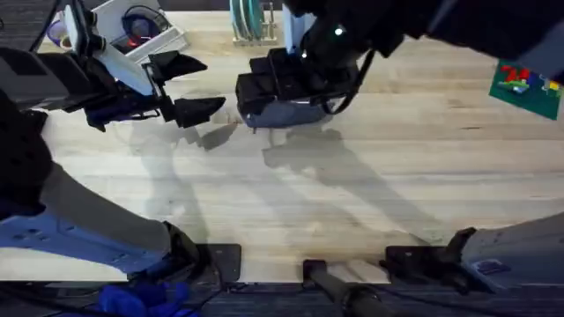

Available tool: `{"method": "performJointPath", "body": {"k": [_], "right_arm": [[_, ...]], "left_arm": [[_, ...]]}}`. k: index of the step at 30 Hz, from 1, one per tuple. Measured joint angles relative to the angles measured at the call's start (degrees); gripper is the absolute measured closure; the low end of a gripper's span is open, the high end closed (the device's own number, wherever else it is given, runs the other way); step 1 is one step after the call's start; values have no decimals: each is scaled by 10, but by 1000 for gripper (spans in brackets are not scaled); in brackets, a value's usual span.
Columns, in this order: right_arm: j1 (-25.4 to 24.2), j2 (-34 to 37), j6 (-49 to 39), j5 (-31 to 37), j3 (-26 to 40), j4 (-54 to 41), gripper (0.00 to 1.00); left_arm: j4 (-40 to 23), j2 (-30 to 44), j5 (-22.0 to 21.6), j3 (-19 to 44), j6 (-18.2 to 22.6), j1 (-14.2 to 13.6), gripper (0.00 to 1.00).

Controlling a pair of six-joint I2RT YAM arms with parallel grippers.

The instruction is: Unzip the bag, pick up the pens from the table one at a time and place them inside, then zip the bag closed.

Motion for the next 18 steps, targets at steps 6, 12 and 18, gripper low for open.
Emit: {"method": "performJointPath", "body": {"k": [6,12,18], "right_arm": [[11,19,2,0,0,27,6],[30,19,9,0,0,37,6],[33,21,38,0,0,53,5]], "left_arm": [[0,0,0,0,0,0,7],[0,0,0,0,0,0,7],[0,0,0,0,0,0,8]]}}
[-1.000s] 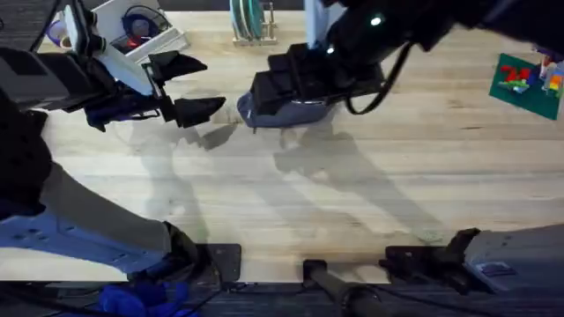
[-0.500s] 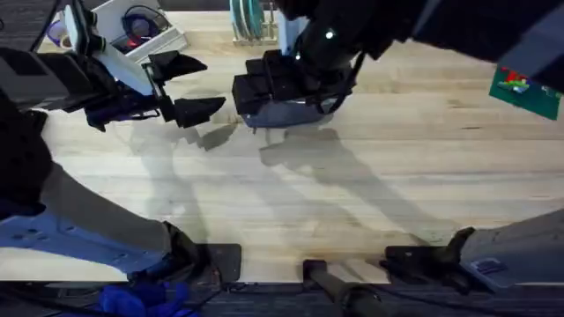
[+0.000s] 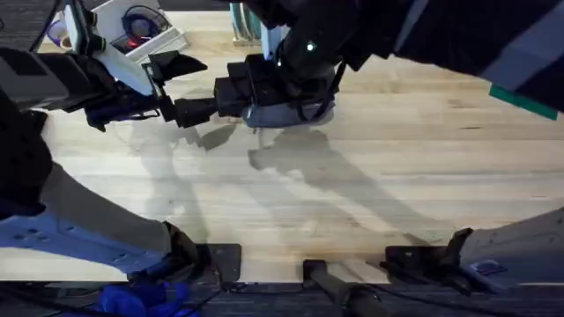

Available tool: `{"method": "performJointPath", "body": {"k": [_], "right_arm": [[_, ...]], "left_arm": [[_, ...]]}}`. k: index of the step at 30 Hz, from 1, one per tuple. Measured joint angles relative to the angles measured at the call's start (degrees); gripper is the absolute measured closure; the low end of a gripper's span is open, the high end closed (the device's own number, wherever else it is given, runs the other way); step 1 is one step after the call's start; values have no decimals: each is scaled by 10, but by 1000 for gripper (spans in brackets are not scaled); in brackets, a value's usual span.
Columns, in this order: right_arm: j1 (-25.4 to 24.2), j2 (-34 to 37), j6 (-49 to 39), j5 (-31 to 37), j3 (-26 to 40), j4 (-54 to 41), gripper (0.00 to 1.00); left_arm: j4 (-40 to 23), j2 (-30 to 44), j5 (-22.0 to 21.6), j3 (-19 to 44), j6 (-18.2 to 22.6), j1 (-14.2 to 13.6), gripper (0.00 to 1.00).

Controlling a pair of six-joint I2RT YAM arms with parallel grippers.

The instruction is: Unzip the bag, pick up the pens from the table one at a time and place them inside, then zip the bag closed.

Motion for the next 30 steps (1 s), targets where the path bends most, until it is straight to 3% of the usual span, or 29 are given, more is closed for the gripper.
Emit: {"method": "performJointPath", "body": {"k": [19,30], "right_arm": [[0,77,18,29,4,39,6],[0,80,18,30,5,71,6]], "left_arm": [[0,0,0,0,0,0,7],[0,0,0,0,0,0,7]]}}
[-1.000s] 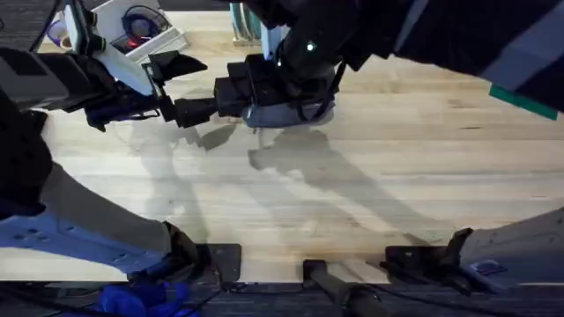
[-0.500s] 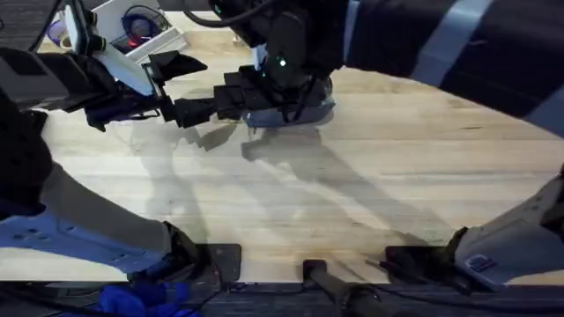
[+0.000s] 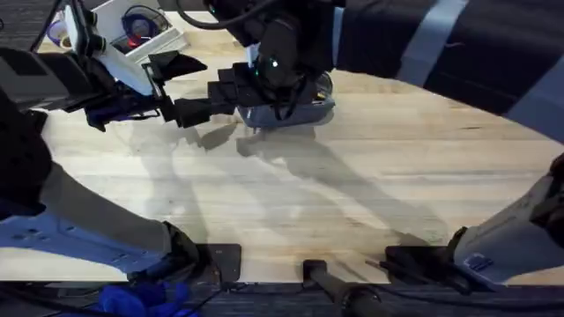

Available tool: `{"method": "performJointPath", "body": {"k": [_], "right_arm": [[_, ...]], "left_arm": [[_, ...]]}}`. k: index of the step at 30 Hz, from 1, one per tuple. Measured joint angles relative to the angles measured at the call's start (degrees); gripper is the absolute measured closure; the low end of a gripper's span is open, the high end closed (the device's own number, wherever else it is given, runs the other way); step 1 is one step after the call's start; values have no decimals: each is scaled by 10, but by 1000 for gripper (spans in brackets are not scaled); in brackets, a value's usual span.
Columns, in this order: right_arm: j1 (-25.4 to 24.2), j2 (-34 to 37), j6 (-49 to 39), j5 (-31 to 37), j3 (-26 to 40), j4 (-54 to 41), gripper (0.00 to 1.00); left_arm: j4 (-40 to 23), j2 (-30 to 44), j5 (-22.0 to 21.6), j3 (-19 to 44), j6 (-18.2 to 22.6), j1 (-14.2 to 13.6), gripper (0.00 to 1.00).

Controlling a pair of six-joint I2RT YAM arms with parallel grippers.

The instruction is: Unzip the bag, pick up the pens from the table one at a time and place them inside, then zip the bag closed.

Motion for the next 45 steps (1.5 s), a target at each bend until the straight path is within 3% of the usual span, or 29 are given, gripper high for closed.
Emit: {"method": "performJointPath", "body": {"k": [24,45], "right_arm": [[0,1,2,26,0,54,5],[-1,48,5,30,1,73,7]], "left_arm": [[0,0,0,0,0,0,8],[2,0,-3,0,1,0,7]]}}
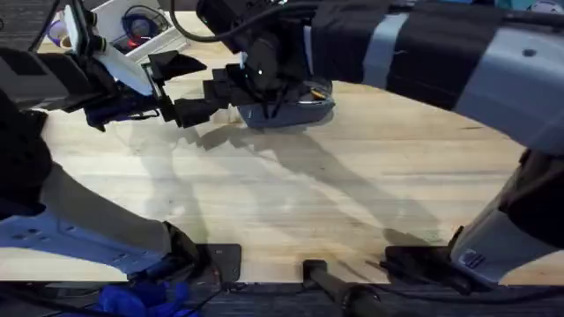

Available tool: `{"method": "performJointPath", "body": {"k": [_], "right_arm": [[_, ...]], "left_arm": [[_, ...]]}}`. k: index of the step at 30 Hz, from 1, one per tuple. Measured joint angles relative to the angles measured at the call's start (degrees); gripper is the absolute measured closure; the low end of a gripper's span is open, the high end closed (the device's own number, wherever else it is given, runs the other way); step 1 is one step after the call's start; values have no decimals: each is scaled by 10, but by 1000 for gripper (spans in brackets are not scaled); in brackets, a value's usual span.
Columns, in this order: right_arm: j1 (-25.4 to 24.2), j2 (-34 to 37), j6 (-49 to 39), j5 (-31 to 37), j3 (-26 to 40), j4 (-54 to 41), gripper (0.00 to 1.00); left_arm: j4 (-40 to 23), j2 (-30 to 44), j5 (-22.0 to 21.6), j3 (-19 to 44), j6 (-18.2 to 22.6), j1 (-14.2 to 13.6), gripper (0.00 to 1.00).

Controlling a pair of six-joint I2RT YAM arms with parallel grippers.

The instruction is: Unzip the bag, pick up the pens from the table one at a time and place them inside, then zip the bag closed.

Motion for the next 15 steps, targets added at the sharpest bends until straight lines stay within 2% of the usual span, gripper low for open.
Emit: {"method": "performJointPath", "body": {"k": [7,15], "right_arm": [[0,17,2,0,1,6,36],[0,18,2,10,1,7,40]], "left_arm": [[3,0,-26,0,8,0,7],[3,0,-27,0,10,0,8]]}}
